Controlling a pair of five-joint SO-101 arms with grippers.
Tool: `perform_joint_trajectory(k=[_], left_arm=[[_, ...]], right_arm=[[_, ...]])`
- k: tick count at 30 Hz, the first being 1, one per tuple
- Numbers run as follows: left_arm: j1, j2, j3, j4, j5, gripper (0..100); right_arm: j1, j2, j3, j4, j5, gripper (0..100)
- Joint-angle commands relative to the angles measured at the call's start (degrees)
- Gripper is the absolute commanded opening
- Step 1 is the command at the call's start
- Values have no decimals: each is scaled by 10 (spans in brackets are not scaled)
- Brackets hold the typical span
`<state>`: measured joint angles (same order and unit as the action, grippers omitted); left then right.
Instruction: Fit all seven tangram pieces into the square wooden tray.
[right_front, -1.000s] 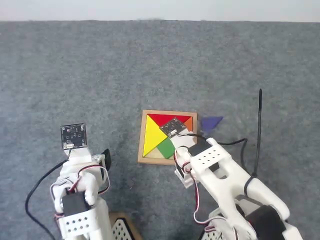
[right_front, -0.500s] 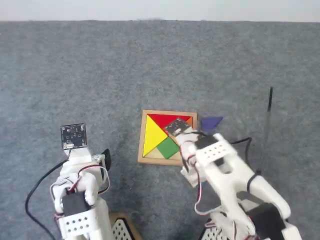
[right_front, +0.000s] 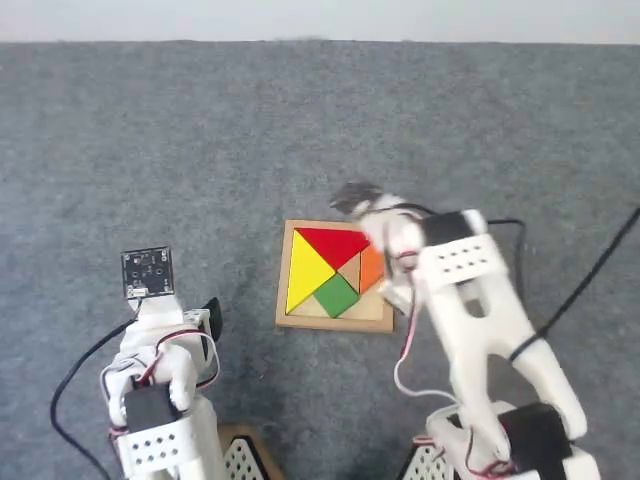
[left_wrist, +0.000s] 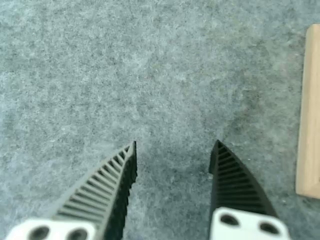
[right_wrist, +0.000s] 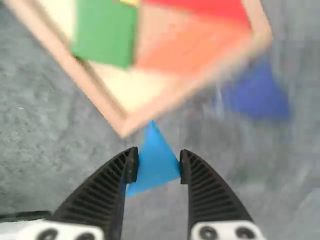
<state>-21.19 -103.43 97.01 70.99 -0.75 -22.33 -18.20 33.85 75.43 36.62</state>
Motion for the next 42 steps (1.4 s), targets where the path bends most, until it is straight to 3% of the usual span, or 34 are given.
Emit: perform_joint_trajectory(k=[1, 6, 12, 27, 36, 42], left_arm=[[-3, -11, -6, 3, -3, 234], [-3, -11, -6, 3, -3, 234], [-3, -11, -6, 3, -3, 234], [-3, -11, -6, 3, -3, 234], [-3, -11, -6, 3, -3, 234], [-3, -11, -6, 3, -3, 234]], right_arm=[[-108, 0, -34, -58, 134, 47], [-180, 3, -34, -135, 150, 47], [-205, 81, -55, -158, 152, 47], [-240, 277, -176, -160, 162, 47], [-239, 285, -176, -151, 163, 53], [-242, 285, -216, -69, 191, 111]])
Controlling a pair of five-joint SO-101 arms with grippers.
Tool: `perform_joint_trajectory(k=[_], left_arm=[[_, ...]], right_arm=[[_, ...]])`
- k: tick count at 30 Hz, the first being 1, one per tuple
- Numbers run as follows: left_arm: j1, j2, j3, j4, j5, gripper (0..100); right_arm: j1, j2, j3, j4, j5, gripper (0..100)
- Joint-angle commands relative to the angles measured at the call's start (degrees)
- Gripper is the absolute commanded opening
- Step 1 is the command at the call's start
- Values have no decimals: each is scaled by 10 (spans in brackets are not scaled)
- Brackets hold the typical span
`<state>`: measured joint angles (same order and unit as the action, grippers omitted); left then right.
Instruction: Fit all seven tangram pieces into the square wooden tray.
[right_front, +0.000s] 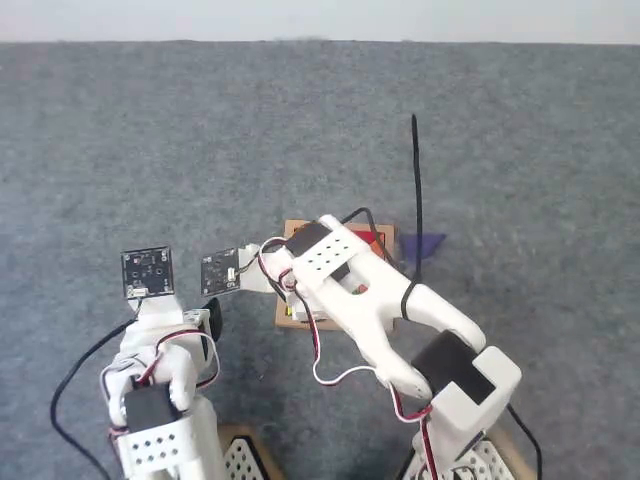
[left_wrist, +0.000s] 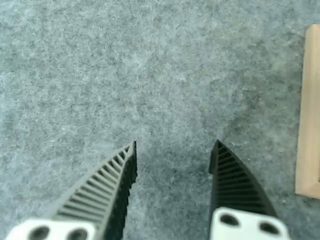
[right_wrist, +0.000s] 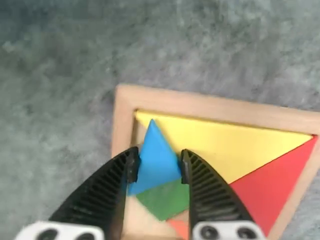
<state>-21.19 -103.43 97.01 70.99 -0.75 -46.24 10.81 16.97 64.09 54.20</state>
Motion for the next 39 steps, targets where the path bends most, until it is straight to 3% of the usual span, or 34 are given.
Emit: perform_joint_trajectory(k=[1, 14, 21, 31, 37, 39], left_arm=[[-3, -11, -6, 3, -3, 234], [-3, -11, -6, 3, -3, 234], [-3, -11, -6, 3, -3, 234], [-3, -11, -6, 3, -3, 234], [-3, -11, -6, 3, -3, 234], [-3, -11, -6, 3, -3, 234]], right_arm=[[-3, -4, -49, 44, 15, 123], [0, -3, -50, 49, 17, 158], [-2, -1, -49, 50, 18, 273], [29, -74, -69, 94, 10, 274], [84, -175, -28, 31, -125, 270], [90, -169, -3, -5, -196, 215]])
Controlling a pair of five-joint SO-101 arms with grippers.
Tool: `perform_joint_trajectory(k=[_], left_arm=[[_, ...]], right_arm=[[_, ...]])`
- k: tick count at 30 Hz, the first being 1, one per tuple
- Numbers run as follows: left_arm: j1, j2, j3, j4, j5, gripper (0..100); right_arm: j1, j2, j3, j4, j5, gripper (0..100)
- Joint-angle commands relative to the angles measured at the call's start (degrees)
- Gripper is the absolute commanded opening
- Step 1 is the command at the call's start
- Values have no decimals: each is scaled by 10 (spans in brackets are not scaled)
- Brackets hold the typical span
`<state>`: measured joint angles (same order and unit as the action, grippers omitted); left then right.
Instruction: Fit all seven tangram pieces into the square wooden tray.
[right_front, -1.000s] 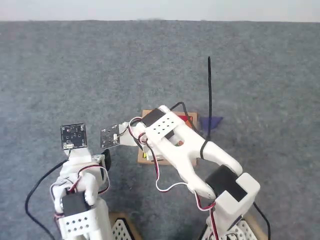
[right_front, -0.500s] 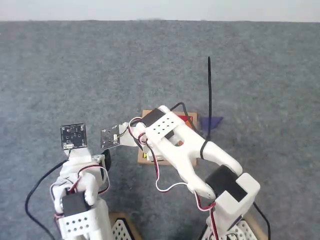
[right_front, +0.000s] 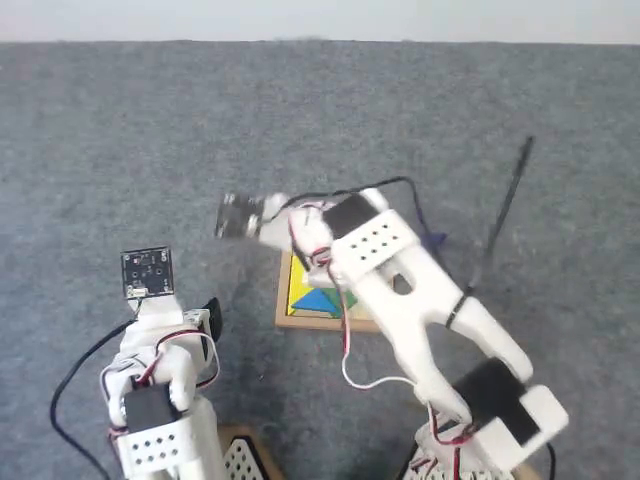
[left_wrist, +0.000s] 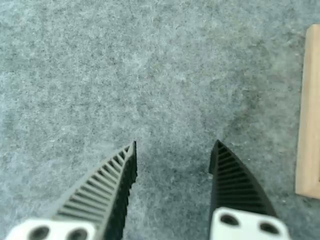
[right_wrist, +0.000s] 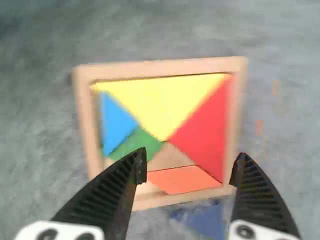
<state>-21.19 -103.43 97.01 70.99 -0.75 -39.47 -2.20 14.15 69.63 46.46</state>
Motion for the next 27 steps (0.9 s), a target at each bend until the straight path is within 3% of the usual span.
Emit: perform_joint_trajectory(k=[1, 4, 7, 27], left_arm=[[-3, -11, -6, 3, -3, 234], [-3, -11, -6, 3, -3, 234], [-3, -11, -6, 3, -3, 234], [-3, -11, -6, 3, -3, 234]], right_arm=[[23, -33, 44, -80, -141, 162], [23, -10, 92, -132, -160, 2], [26, 10, 120, -169, -160, 38], [4, 25, 150, -218, -160, 8]])
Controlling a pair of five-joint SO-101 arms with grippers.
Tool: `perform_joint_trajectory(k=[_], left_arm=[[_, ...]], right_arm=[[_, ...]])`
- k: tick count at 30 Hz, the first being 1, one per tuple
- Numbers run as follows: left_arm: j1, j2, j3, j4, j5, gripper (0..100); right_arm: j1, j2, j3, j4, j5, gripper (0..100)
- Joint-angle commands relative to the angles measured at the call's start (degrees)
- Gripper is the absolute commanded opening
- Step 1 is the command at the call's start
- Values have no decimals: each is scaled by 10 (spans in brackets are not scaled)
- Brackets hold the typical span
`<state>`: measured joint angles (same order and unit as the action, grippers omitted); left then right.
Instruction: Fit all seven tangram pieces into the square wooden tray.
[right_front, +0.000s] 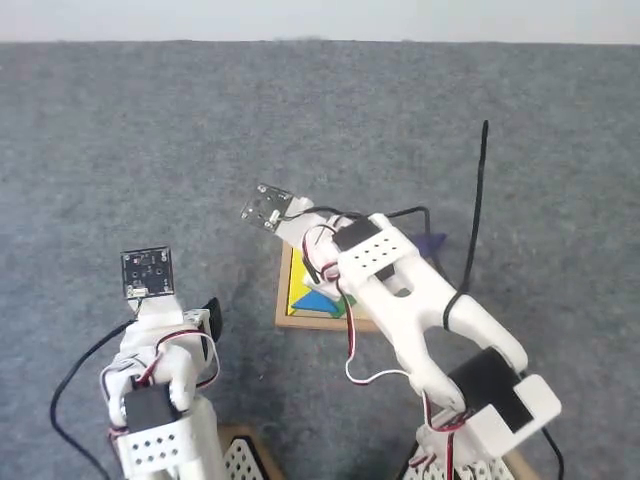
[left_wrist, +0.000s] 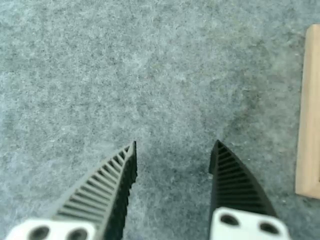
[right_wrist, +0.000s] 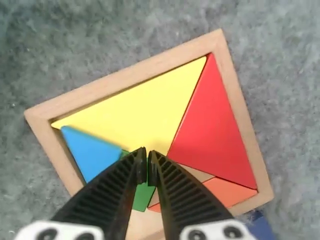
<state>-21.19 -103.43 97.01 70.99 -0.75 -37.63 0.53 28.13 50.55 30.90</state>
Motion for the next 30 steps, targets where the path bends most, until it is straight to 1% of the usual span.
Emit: perform_joint_trajectory(k=[1, 4, 9, 17, 19, 22, 25, 28, 30], left_arm=[[-3, -11, -6, 3, -3, 234], [-3, -11, -6, 3, -3, 234], [-3, -11, -6, 3, -3, 234], [-3, -11, -6, 3, -3, 234], [-3, -11, -6, 3, -3, 234], [-3, -11, -6, 3, -3, 234], [-3, -11, -6, 3, -3, 234], [-3, -11, -6, 3, -3, 234], [-3, -11, -6, 3, -3, 234]], right_arm=[[-21, -2, 16, -29, -4, 8], [-35, -4, 23, -27, -2, 8], [-37, -2, 23, -20, -1, 8], [-23, -12, 23, -18, -1, 8], [2, -36, 19, 1, 0, 8], [65, -105, 20, 26, -6, 8], [146, -153, 21, 51, -46, 8], [224, -149, 19, 36, -84, 9], [255, -123, 13, 21, -108, 9]])
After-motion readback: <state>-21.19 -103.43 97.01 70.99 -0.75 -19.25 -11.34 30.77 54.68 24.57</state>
